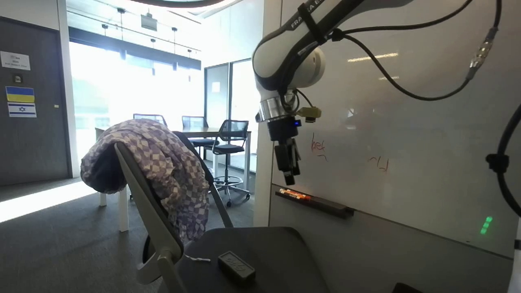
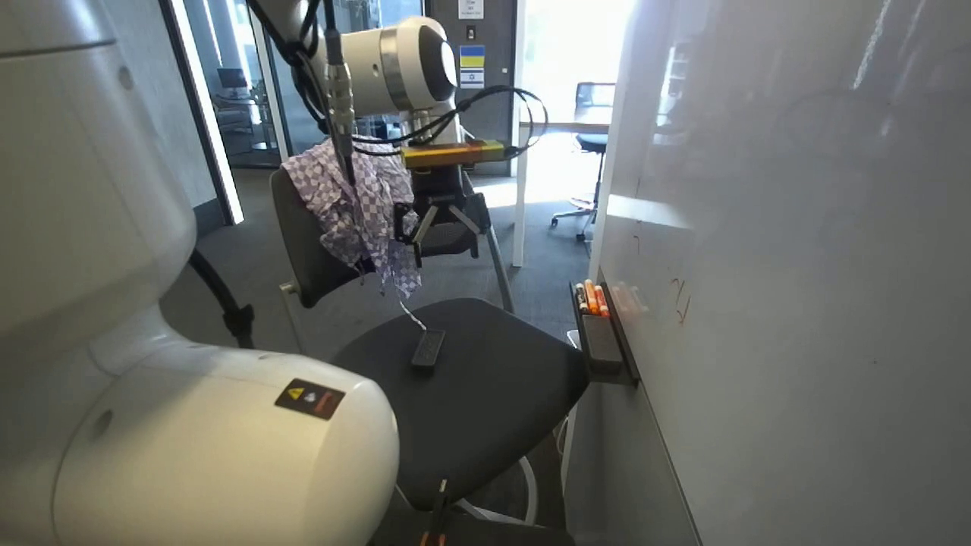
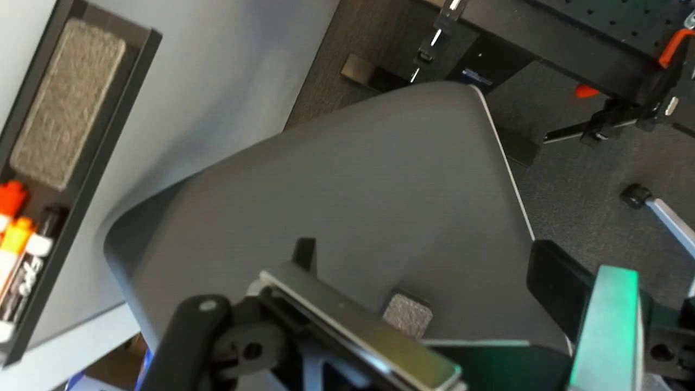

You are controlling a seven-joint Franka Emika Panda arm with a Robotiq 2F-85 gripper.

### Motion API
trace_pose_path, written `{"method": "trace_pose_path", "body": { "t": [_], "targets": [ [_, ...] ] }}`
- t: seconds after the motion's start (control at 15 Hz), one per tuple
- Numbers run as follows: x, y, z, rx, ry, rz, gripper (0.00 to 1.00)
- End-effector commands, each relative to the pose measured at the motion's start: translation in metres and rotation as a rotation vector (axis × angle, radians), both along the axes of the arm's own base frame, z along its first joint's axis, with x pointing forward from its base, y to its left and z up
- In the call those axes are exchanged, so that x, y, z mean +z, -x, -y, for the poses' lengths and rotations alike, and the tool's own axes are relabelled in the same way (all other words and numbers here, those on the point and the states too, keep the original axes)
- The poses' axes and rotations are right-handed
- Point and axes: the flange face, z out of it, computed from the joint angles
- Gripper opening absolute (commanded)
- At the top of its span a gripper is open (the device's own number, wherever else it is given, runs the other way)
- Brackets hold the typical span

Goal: Put the purple shirt on the seat of the chair

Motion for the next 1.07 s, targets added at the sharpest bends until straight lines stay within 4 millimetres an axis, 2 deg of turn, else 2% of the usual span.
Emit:
{"method": "trace_pose_path", "body": {
  "t": [0.0,0.2,0.4,0.67,1.0],
  "targets": [
    [0.022,-0.038,-0.053,0.143,0.013,0.096,1.00],
    [0.042,-0.057,-0.100,0.239,-0.077,0.192,1.00],
    [0.059,-0.066,-0.133,0.336,-0.178,0.276,1.00],
    [0.065,-0.071,-0.157,0.528,-0.263,0.320,1.00],
    [0.059,-0.076,-0.177,0.758,-0.362,0.350,1.00]
  ]
}}
